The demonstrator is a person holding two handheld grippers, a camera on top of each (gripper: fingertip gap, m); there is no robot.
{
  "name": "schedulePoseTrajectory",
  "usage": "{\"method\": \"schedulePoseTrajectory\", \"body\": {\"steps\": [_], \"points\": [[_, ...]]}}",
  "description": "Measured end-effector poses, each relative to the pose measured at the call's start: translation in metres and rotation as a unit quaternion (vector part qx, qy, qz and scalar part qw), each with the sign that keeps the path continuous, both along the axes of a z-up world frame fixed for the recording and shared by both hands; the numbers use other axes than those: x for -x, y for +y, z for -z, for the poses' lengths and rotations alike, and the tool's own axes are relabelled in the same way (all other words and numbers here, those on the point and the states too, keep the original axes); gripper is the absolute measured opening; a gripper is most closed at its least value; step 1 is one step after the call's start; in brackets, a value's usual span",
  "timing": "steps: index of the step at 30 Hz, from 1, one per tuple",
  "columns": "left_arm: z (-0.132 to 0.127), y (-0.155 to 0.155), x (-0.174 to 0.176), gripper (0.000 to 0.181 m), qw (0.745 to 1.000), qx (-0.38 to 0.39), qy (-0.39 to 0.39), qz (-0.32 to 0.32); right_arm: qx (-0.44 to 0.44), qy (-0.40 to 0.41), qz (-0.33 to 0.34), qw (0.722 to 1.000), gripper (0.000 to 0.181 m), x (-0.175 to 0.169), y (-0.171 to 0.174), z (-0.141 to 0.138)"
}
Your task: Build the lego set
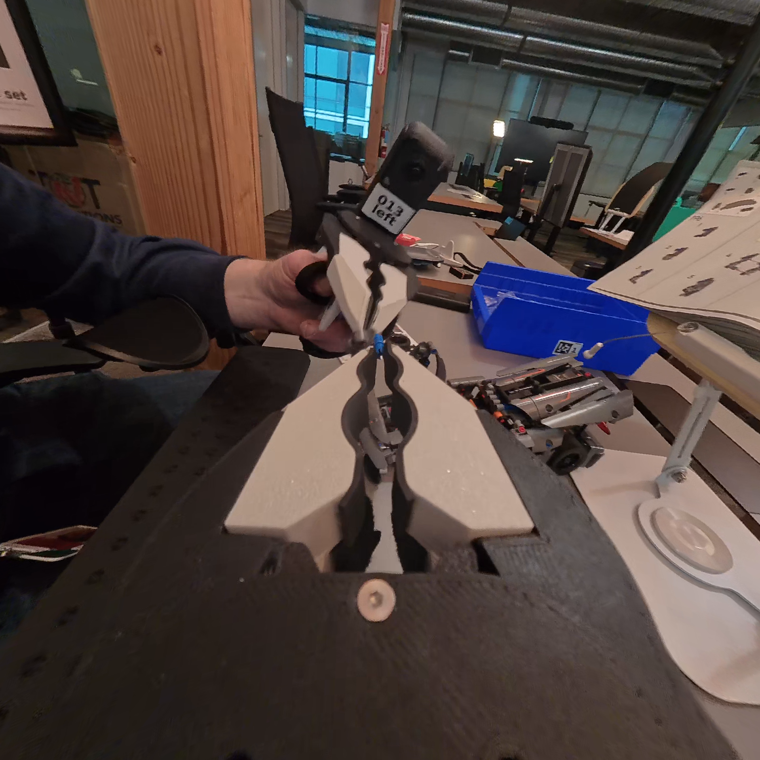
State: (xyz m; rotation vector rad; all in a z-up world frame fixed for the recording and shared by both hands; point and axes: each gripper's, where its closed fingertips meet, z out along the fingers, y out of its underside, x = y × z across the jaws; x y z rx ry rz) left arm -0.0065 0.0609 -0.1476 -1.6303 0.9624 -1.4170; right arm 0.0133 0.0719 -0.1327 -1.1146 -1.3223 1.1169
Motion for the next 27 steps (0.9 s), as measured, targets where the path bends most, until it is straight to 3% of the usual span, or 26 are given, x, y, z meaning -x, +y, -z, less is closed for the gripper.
{"method": "schedulePoseTrajectory", "body": {"steps": [5, 8, 12, 20, 24, 27], "points": [[0.067, -0.006, -0.021, 0.000, 0.980, 0.011, 0.200, 0.023, 0.013, 0.013, 0.038, 0.999, 0.001, -0.018, 0.021, -0.005], [0.109, 0.000, -0.023, 0.000, 0.946, -0.020, 0.323, 0.012, 0.015, 0.006, 0.053, 0.998, 0.000, -0.024, 0.028, -0.003], [0.141, 0.008, -0.018, 0.000, 0.900, -0.077, 0.430, 0.008, 0.016, 0.002, 0.061, 0.998, 0.001, -0.025, 0.032, 0.000], [0.167, 0.020, -0.008, 0.000, 0.845, -0.142, 0.515, -0.010, 0.012, -0.011, 0.066, 0.998, 0.001, -0.023, 0.033, 0.004], [0.166, 0.018, -0.007, 0.002, 0.846, -0.148, 0.512, -0.007, 0.011, -0.011, 0.068, 0.998, 0.001, -0.023, 0.034, 0.004], [0.147, 0.018, -0.004, 0.000, 0.866, -0.139, 0.480, -0.016, 0.012, -0.010, 0.068, 0.998, 0.000, -0.024, 0.034, 0.003]]}}
